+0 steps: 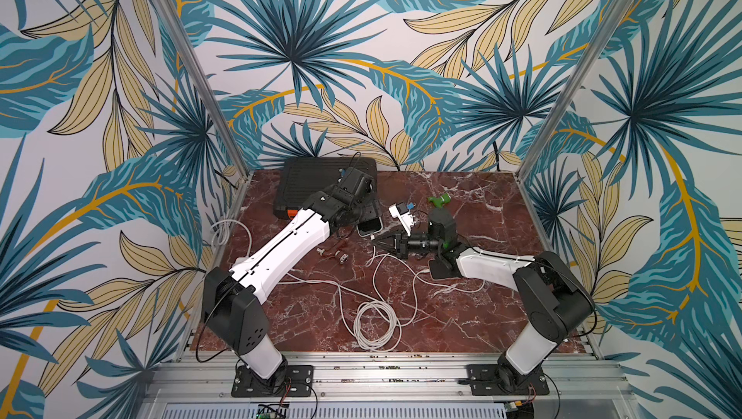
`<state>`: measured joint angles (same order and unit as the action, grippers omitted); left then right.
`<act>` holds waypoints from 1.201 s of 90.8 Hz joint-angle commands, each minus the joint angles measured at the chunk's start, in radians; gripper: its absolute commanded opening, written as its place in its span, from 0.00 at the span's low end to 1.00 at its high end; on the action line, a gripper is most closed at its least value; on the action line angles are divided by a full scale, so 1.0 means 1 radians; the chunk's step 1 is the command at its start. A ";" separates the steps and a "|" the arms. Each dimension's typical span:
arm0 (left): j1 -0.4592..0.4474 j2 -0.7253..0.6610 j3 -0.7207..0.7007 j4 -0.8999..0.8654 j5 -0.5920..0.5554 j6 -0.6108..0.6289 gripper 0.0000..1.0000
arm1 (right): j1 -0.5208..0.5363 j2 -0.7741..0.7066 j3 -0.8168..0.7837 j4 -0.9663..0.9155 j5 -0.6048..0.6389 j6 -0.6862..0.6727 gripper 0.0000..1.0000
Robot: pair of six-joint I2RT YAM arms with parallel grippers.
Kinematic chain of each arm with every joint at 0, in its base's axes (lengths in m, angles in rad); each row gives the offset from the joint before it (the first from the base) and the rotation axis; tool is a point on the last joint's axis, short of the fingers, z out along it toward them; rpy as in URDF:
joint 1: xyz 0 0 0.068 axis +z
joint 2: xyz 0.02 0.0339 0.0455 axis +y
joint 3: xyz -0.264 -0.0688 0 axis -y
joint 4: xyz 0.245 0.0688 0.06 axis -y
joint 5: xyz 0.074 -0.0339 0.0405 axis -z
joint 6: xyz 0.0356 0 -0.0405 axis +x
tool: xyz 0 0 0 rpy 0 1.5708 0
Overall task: Plug the charging cable into the phone
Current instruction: Insert the charging cable into the phone.
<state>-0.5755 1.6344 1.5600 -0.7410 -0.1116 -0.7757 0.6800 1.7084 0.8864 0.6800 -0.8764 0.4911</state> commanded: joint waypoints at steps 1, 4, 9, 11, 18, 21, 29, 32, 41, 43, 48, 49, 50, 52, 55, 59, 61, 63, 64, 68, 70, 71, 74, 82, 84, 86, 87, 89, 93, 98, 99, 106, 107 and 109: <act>-0.003 -0.023 0.002 0.056 -0.002 0.012 0.00 | 0.004 0.009 -0.017 0.011 -0.002 0.004 0.00; -0.004 -0.023 0.000 0.055 -0.002 0.013 0.00 | 0.004 0.011 -0.015 0.005 0.001 0.002 0.00; -0.003 -0.025 -0.002 0.055 -0.002 0.015 0.00 | 0.005 0.013 -0.014 0.004 0.003 0.001 0.00; -0.004 -0.025 -0.004 0.055 -0.002 0.015 0.00 | 0.004 0.013 -0.014 0.003 0.002 0.001 0.00; -0.004 -0.025 -0.008 0.058 -0.002 0.015 0.00 | 0.004 0.016 -0.015 0.002 -0.007 0.000 0.00; -0.003 -0.024 -0.006 0.058 -0.002 0.015 0.00 | 0.004 0.017 -0.015 -0.002 -0.013 -0.004 0.00; -0.003 -0.023 -0.002 0.063 -0.002 0.014 0.00 | 0.004 0.015 -0.019 -0.011 -0.028 -0.016 0.00; -0.004 -0.023 -0.001 0.065 -0.003 0.014 0.00 | 0.004 0.013 -0.020 -0.017 -0.034 -0.022 0.00; -0.003 -0.021 0.003 0.065 -0.002 0.013 0.00 | 0.004 0.003 -0.024 -0.050 -0.039 -0.049 0.00; -0.004 -0.021 0.003 0.065 -0.002 0.014 0.00 | 0.004 0.001 -0.024 -0.058 -0.039 -0.055 0.00; -0.004 -0.021 0.005 0.065 -0.002 0.013 0.00 | 0.005 -0.002 -0.026 -0.073 -0.032 -0.066 0.00; -0.003 -0.022 0.005 0.066 -0.002 0.013 0.00 | 0.005 -0.004 -0.026 -0.074 -0.032 -0.068 0.00; -0.003 -0.022 0.005 0.066 0.012 0.012 0.00 | 0.004 -0.004 -0.026 -0.076 -0.032 -0.069 0.00; -0.003 -0.021 0.005 0.066 0.023 0.013 0.00 | 0.005 -0.004 -0.026 -0.075 -0.029 -0.068 0.00; -0.003 -0.022 0.003 0.066 0.028 0.014 0.00 | 0.004 -0.006 -0.027 -0.074 -0.026 -0.068 0.00; -0.003 -0.022 0.002 0.065 0.028 0.016 0.00 | 0.004 -0.008 -0.027 -0.071 -0.025 -0.065 0.00; -0.003 -0.023 0.001 0.065 0.027 0.016 0.00 | 0.005 -0.008 -0.026 -0.071 -0.022 -0.064 0.00; -0.004 -0.023 0.001 0.065 0.026 0.016 0.00 | 0.004 -0.008 -0.026 -0.069 -0.019 -0.061 0.00; -0.004 -0.024 0.000 0.065 0.028 0.017 0.00 | 0.004 -0.008 -0.026 -0.068 -0.017 -0.060 0.00; -0.003 -0.025 -0.004 0.065 0.031 0.020 0.00 | 0.004 -0.008 -0.024 -0.059 -0.015 -0.054 0.00; -0.003 -0.026 -0.004 0.065 0.032 0.022 0.00 | 0.005 -0.007 -0.022 -0.055 -0.016 -0.051 0.00; -0.004 -0.027 -0.005 0.065 0.033 0.023 0.00 | 0.005 -0.007 -0.022 -0.054 -0.015 -0.050 0.00; -0.003 -0.029 -0.008 0.069 0.035 0.026 0.00 | 0.005 -0.004 -0.017 -0.054 -0.014 -0.049 0.00; -0.003 -0.031 -0.017 0.076 0.037 0.032 0.00 | 0.004 0.003 0.001 -0.080 -0.003 -0.056 0.00; -0.004 -0.032 -0.019 0.077 0.038 0.033 0.00 | 0.004 0.004 0.002 -0.081 -0.003 -0.056 0.00; -0.003 -0.033 -0.021 0.078 0.039 0.033 0.00 | 0.004 0.004 0.002 -0.079 -0.005 -0.056 0.00; -0.003 -0.034 -0.022 0.078 0.039 0.033 0.00 | 0.004 0.005 0.002 -0.079 -0.006 -0.055 0.00; -0.004 -0.034 -0.024 0.079 0.039 0.033 0.00 | 0.004 0.004 0.002 -0.077 -0.007 -0.053 0.00; -0.004 -0.036 -0.026 0.080 0.041 0.035 0.00 | 0.004 0.004 0.002 -0.075 -0.007 -0.052 0.00; -0.003 -0.036 -0.029 0.081 0.039 0.038 0.00 | 0.004 0.004 0.000 -0.076 -0.007 -0.054 0.00; -0.003 -0.037 -0.029 0.081 0.040 0.039 0.00 | 0.004 0.004 0.000 -0.077 -0.006 -0.055 0.00; -0.003 -0.040 -0.033 0.089 0.044 0.039 0.00 | 0.004 0.004 0.000 -0.080 -0.006 -0.055 0.00; -0.003 -0.041 -0.033 0.090 0.045 0.039 0.00 | 0.003 0.005 0.001 -0.080 -0.004 -0.055 0.00; -0.003 -0.043 -0.034 0.094 0.048 0.039 0.00 | 0.003 0.005 0.001 -0.081 -0.004 -0.056 0.00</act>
<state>-0.5755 1.6344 1.5272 -0.7128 -0.0715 -0.7513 0.6800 1.7088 0.8791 0.6064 -0.8867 0.4488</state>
